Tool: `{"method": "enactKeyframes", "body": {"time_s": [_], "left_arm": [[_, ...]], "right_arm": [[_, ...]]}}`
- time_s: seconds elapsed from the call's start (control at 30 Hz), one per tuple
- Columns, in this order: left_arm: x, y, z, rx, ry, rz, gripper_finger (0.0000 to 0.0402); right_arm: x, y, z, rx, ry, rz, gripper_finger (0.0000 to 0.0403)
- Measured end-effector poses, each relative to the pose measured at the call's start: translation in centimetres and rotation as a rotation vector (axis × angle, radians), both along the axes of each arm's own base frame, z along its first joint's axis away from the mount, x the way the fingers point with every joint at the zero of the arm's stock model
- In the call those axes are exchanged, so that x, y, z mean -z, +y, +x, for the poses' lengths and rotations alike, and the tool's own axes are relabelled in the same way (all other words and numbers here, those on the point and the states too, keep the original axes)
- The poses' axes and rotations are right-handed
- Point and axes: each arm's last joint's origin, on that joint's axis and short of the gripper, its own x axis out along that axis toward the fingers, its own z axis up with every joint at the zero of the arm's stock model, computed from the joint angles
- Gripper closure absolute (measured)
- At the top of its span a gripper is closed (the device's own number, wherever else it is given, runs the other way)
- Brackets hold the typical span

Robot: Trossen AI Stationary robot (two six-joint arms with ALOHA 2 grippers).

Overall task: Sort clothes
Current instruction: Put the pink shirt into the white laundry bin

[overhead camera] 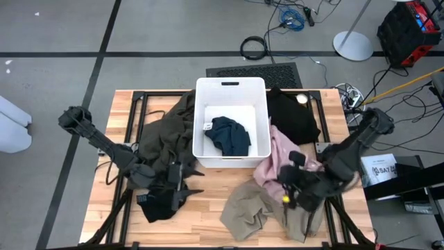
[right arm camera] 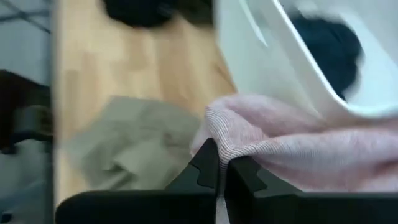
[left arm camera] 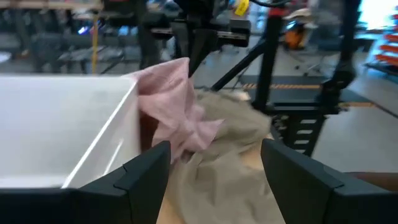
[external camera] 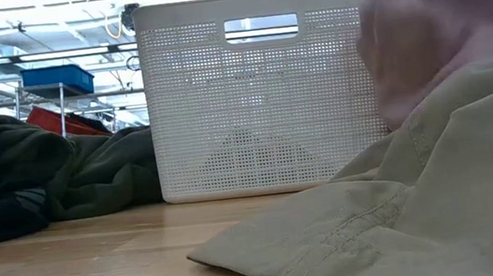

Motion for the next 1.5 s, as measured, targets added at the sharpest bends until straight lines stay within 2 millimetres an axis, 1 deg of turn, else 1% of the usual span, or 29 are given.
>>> {"method": "enactKeyframes", "body": {"time_s": [0.13,0.27,0.43,0.57,0.7,0.83,0.93,1.07,1.17,1.33,1.5], "left_arm": [[-0.3,-0.3,-0.1,0.017,-0.024,-0.002,0.0142],[-0.3,-0.3,-0.1,0.030,-0.031,-0.008,0.0142],[-0.4,-0.4,-0.1,0.075,-0.036,-0.017,0.0142],[-0.9,-0.6,-0.2,0.141,-0.072,-0.049,0.0142],[-1.7,-0.9,-0.3,0.236,-0.144,-0.106,0.0142],[-1.8,-0.9,-0.3,0.227,-0.139,-0.164,0.0142],[-1.1,-0.9,0.3,0.138,-0.114,-0.171,0.0142],[0.6,-1.0,1.6,0.040,-0.053,-0.190,0.0142],[1.7,-0.6,2.7,0.006,-0.018,-0.276,0.0142],[2.2,-0.4,4.3,0.066,0.025,-0.388,0.0142],[2.6,-0.7,5.8,0.064,0.044,-0.387,0.0142]], "right_arm": [[-1.4,1.8,-0.3,-0.107,-0.128,-0.028,0.0402],[-2.5,3.0,0.1,-0.216,-0.252,-0.058,0.0403],[-3.8,4.2,1.2,-0.293,-0.406,-0.111,0.0403],[-3.7,4.8,2.6,-0.315,-0.455,-0.148,0.0403],[-2.9,4.4,4.3,-0.272,-0.438,-0.158,0.0403],[-1.8,3.6,6.3,-0.270,-0.393,-0.106,0.0403],[-1.1,3.1,7.6,-0.269,-0.376,-0.082,0.0403],[-0.5,2.6,8.8,-0.242,-0.368,-0.083,0.0403],[-0.4,2.1,9.1,-0.219,-0.365,-0.076,0.0403],[-0.4,2.0,9.2,-0.224,-0.360,-0.066,0.0403],[-0.4,2.0,9.2,-0.231,-0.358,-0.063,0.0403]]}}
